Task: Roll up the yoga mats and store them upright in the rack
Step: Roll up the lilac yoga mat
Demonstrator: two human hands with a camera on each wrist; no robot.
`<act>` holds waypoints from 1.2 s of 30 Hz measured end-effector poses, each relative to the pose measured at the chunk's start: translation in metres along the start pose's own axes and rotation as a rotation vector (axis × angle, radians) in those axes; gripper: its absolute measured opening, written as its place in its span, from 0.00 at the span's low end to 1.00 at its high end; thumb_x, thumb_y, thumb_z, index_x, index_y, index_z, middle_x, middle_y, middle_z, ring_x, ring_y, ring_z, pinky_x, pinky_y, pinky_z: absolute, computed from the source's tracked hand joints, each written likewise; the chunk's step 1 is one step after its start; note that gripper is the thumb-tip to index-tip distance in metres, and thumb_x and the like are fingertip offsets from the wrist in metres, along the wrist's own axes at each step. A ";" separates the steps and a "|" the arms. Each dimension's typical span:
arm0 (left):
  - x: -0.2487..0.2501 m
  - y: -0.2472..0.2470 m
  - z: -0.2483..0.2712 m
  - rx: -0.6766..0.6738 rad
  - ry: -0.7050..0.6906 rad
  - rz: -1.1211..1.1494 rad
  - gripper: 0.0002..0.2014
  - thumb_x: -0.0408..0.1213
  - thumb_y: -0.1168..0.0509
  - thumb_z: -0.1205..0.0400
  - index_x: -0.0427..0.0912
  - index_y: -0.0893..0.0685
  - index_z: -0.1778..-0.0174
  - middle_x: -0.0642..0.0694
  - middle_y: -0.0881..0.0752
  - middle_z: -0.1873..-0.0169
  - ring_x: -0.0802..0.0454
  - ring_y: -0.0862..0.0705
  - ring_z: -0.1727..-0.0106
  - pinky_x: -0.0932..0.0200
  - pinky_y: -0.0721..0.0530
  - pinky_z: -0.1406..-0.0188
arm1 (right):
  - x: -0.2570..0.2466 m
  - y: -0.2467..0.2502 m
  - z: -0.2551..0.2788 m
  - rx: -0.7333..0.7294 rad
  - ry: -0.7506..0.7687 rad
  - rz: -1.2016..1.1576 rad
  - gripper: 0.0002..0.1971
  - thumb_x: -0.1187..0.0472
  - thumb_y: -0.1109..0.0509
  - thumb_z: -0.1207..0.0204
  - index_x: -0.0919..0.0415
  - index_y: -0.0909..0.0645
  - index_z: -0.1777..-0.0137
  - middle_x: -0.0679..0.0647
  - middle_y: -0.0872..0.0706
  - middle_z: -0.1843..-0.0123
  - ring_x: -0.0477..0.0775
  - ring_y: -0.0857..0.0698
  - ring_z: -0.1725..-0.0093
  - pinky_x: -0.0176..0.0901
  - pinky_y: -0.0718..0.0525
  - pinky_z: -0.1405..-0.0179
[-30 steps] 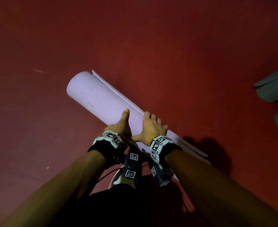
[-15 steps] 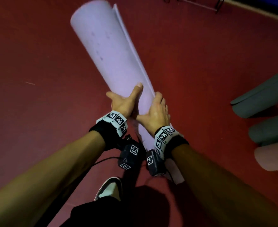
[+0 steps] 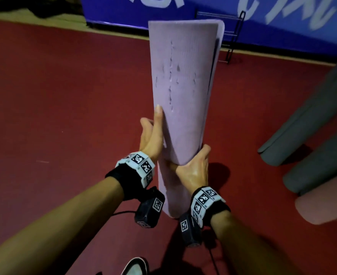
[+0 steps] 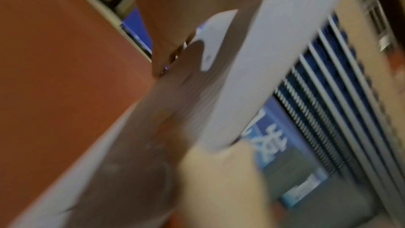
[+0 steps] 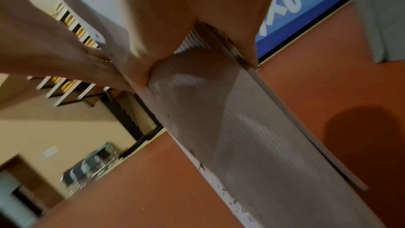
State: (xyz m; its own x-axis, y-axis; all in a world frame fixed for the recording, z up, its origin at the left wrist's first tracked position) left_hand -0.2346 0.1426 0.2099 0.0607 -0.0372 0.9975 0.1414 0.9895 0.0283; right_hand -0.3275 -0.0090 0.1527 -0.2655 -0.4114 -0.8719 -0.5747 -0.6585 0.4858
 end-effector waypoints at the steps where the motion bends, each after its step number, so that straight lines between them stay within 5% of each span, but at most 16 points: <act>1: 0.012 -0.002 0.004 0.013 0.007 0.027 0.19 0.72 0.51 0.17 0.60 0.39 0.60 0.63 0.31 0.58 0.57 0.26 0.55 0.54 0.26 0.47 | 0.003 0.003 0.002 -0.011 -0.013 0.012 0.59 0.37 0.10 0.54 0.59 0.41 0.30 0.59 0.23 0.35 0.65 0.20 0.35 0.57 0.19 0.40; 4: 0.089 -0.007 0.007 0.013 -0.128 0.082 0.23 0.76 0.51 0.21 0.62 0.28 0.52 0.63 0.21 0.48 0.62 0.21 0.47 0.50 0.25 0.33 | 0.008 0.014 0.006 -0.066 -0.027 0.020 0.63 0.35 0.11 0.57 0.58 0.42 0.26 0.60 0.24 0.33 0.67 0.21 0.33 0.62 0.18 0.37; 6: 0.132 -0.018 -0.003 -0.048 -0.202 0.101 0.42 0.85 0.52 0.31 0.56 0.19 0.37 0.55 0.13 0.41 0.55 0.15 0.39 0.39 0.22 0.32 | 0.005 0.022 0.012 -0.087 -0.014 -0.015 0.69 0.34 0.11 0.60 0.53 0.45 0.20 0.58 0.25 0.28 0.64 0.22 0.30 0.63 0.18 0.34; 8: 0.165 -0.028 -0.013 -0.088 -0.199 0.104 0.50 0.87 0.50 0.35 0.53 0.19 0.30 0.49 0.13 0.37 0.47 0.14 0.36 0.36 0.20 0.36 | 0.007 0.033 0.018 -0.064 0.015 -0.100 0.71 0.36 0.08 0.62 0.47 0.44 0.19 0.51 0.24 0.26 0.59 0.21 0.29 0.60 0.15 0.35; 10: 0.188 -0.036 -0.013 -0.095 -0.185 0.074 0.43 0.79 0.40 0.35 0.50 0.16 0.35 0.49 0.12 0.39 0.47 0.13 0.39 0.37 0.18 0.39 | 0.017 0.039 0.024 -0.073 0.006 -0.168 0.69 0.41 0.06 0.61 0.46 0.42 0.19 0.48 0.22 0.26 0.55 0.19 0.30 0.58 0.13 0.38; 12: 0.198 -0.041 -0.010 -0.075 -0.190 0.075 0.31 0.65 0.33 0.41 0.46 0.11 0.50 0.47 0.09 0.47 0.43 0.12 0.44 0.33 0.16 0.40 | 0.015 0.043 0.028 -0.107 -0.023 -0.252 0.60 0.43 0.06 0.57 0.48 0.37 0.25 0.50 0.18 0.31 0.56 0.15 0.35 0.59 0.11 0.43; 15: 0.195 -0.045 -0.005 0.005 -0.207 0.099 0.11 0.50 0.36 0.38 0.48 0.16 0.67 0.45 0.11 0.60 0.39 0.13 0.53 0.33 0.18 0.40 | -0.017 0.063 0.036 -0.115 -0.061 -0.376 0.47 0.33 0.18 0.46 0.53 0.34 0.32 0.53 0.17 0.34 0.57 0.15 0.36 0.60 0.13 0.40; 18: 0.190 -0.052 -0.001 0.022 -0.176 0.108 0.09 0.50 0.37 0.37 0.51 0.17 0.68 0.47 0.12 0.62 0.40 0.14 0.55 0.31 0.19 0.39 | -0.049 0.093 0.042 -0.094 -0.073 -0.411 0.55 0.20 0.37 0.32 0.53 0.47 0.13 0.52 0.37 0.12 0.53 0.36 0.15 0.54 0.38 0.15; 21: 0.183 -0.057 -0.001 0.027 -0.165 0.113 0.12 0.52 0.38 0.36 0.51 0.14 0.66 0.48 0.10 0.59 0.40 0.13 0.51 0.31 0.17 0.38 | -0.075 0.123 0.042 -0.047 -0.098 -0.448 0.49 0.26 0.46 0.22 0.50 0.60 0.10 0.45 0.55 0.10 0.45 0.51 0.12 0.41 0.52 0.18; 26: 0.196 -0.062 0.028 0.069 -0.216 0.105 0.11 0.47 0.42 0.33 0.51 0.15 0.66 0.50 0.10 0.57 0.40 0.13 0.44 0.36 0.18 0.37 | -0.144 0.187 -0.001 0.146 0.075 -0.431 0.34 0.32 0.52 0.14 0.52 0.39 0.16 0.49 0.27 0.20 0.47 0.25 0.26 0.47 0.31 0.25; 28: 0.200 -0.061 0.034 0.086 -0.230 0.122 0.11 0.46 0.43 0.32 0.51 0.16 0.66 0.51 0.10 0.58 0.41 0.14 0.45 0.37 0.18 0.37 | -0.167 0.197 -0.016 0.098 0.141 -0.362 0.36 0.29 0.53 0.16 0.49 0.34 0.16 0.44 0.25 0.21 0.49 0.25 0.25 0.48 0.32 0.23; 30: 0.200 -0.060 0.039 0.089 -0.240 0.119 0.10 0.45 0.42 0.30 0.50 0.16 0.67 0.53 0.11 0.61 0.44 0.15 0.49 0.37 0.18 0.37 | -0.184 0.205 -0.026 0.057 0.132 -0.298 0.38 0.25 0.50 0.20 0.54 0.21 0.27 0.45 0.16 0.30 0.50 0.17 0.33 0.55 0.25 0.26; 36: 0.195 -0.062 0.043 0.081 -0.258 0.131 0.12 0.45 0.40 0.27 0.48 0.12 0.61 0.52 0.10 0.60 0.47 0.13 0.51 0.40 0.15 0.40 | -0.194 0.217 -0.036 0.158 0.052 -0.236 0.27 0.46 0.36 0.20 0.64 0.27 0.28 0.58 0.18 0.31 0.58 0.18 0.34 0.48 0.20 0.35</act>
State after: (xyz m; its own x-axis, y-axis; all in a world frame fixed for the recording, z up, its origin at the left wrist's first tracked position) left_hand -0.2742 0.0804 0.4053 -0.1810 0.1180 0.9764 0.0688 0.9919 -0.1071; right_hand -0.3725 -0.0948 0.4299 -0.0728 -0.2929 -0.9534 -0.7305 -0.6351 0.2509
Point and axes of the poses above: each hand's wrist, its own z-axis away from the middle knuckle, its own y-axis out of the back of the hand, x = y × z, the point moved 10 cm from there along -z, towards the middle knuckle
